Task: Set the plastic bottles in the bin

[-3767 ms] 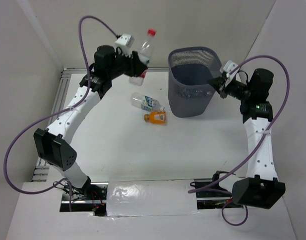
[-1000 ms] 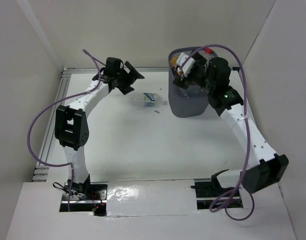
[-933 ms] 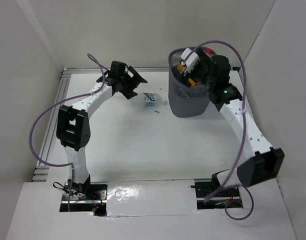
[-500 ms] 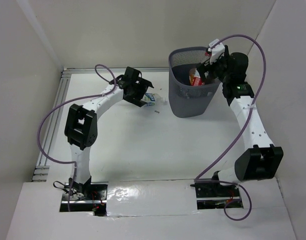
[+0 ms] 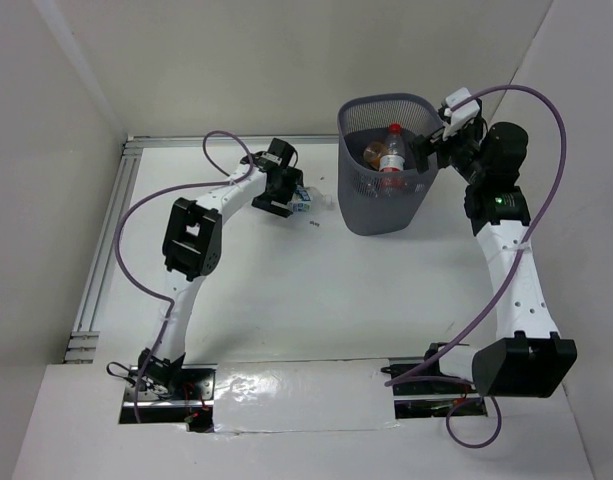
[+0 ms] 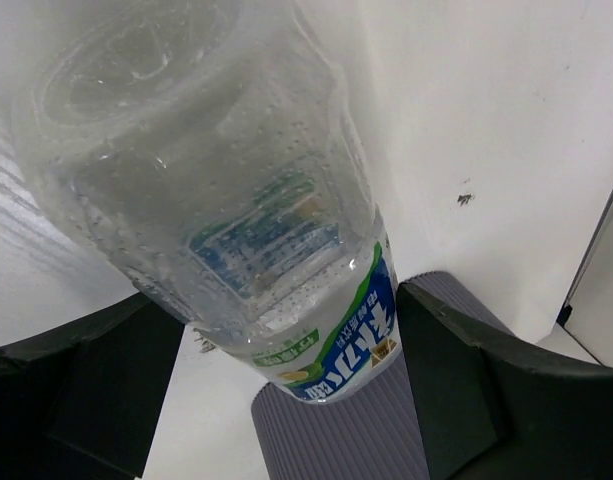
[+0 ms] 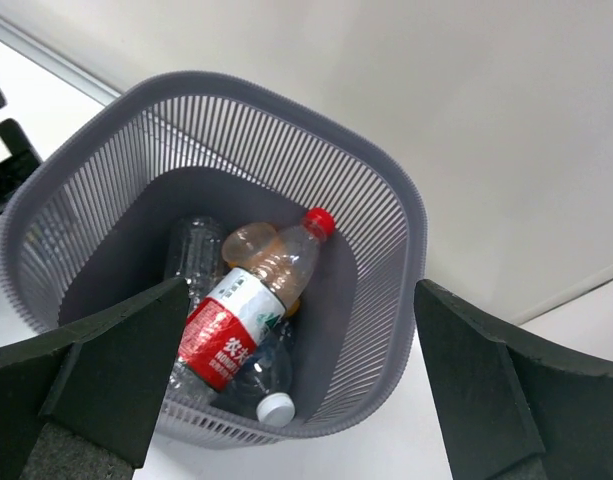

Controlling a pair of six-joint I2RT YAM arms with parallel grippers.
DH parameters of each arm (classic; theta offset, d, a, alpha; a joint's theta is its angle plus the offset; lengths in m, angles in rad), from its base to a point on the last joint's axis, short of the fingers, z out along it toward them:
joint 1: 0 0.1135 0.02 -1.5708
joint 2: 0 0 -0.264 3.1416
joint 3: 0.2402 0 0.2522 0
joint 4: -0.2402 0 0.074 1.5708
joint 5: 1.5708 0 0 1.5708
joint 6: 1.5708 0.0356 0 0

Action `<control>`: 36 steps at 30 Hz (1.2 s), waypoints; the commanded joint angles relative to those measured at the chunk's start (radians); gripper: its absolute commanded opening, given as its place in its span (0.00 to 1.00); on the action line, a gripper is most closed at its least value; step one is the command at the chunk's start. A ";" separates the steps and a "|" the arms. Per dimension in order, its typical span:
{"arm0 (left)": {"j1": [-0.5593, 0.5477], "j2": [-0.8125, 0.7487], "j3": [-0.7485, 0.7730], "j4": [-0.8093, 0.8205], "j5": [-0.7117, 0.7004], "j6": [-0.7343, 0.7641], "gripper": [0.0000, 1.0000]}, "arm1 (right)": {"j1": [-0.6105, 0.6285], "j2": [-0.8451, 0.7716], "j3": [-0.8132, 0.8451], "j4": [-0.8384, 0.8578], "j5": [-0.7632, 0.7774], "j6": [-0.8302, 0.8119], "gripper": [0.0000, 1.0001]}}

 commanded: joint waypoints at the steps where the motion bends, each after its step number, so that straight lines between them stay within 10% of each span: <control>1: 0.009 0.019 0.042 -0.042 -0.040 -0.027 0.95 | -0.009 -0.043 -0.025 0.053 -0.036 0.018 1.00; 14: 0.046 -0.169 -0.248 0.143 0.008 0.196 0.01 | -0.038 -0.110 -0.082 0.089 -0.163 0.049 1.00; 18: 0.034 -0.356 -0.379 0.371 0.019 0.462 0.00 | -0.056 -0.143 -0.132 0.102 -0.221 0.049 0.71; 20: 0.023 -0.620 -0.529 0.634 0.075 0.569 0.00 | -0.066 -0.170 -0.186 0.137 -0.190 0.079 0.08; 25: 0.014 -0.738 -0.474 0.887 0.173 0.752 0.00 | -0.066 -0.181 -0.217 0.097 -0.177 0.061 0.00; 30: 0.014 -0.493 -0.129 1.001 0.526 0.754 0.00 | -0.075 -0.212 -0.248 0.066 -0.177 0.038 0.02; 36: -0.078 -0.152 0.387 0.849 0.590 0.833 0.05 | -0.086 -0.290 -0.290 0.028 -0.214 0.029 0.08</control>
